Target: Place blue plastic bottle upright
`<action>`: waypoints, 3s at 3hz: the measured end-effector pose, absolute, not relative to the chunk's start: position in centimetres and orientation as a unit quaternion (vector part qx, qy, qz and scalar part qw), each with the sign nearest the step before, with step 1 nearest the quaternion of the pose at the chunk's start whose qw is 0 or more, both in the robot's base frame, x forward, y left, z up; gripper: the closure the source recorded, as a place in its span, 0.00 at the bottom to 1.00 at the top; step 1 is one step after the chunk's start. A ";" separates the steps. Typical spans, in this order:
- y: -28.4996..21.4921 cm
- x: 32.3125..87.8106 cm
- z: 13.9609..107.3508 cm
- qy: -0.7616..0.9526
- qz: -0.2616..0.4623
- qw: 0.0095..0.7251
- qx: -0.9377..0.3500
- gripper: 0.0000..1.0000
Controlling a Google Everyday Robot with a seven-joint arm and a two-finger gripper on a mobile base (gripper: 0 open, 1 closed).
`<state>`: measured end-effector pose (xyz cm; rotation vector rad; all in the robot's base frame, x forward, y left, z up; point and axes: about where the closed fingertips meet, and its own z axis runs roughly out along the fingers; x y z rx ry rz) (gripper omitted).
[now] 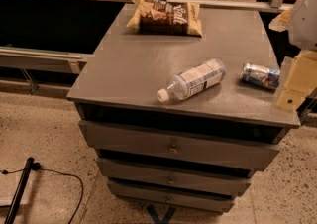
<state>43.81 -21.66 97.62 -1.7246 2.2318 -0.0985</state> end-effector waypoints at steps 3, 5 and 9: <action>-19.5 46.9 96.1 0.696 -0.017 0.129 -0.706 0.00; -16.2 50.9 94.6 0.590 -0.001 0.108 -0.800 0.00; -9.9 54.0 86.9 0.518 0.043 0.062 -0.852 0.00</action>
Offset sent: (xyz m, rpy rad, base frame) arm 0.0225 0.0239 -0.0201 -0.0744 0.0772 0.2985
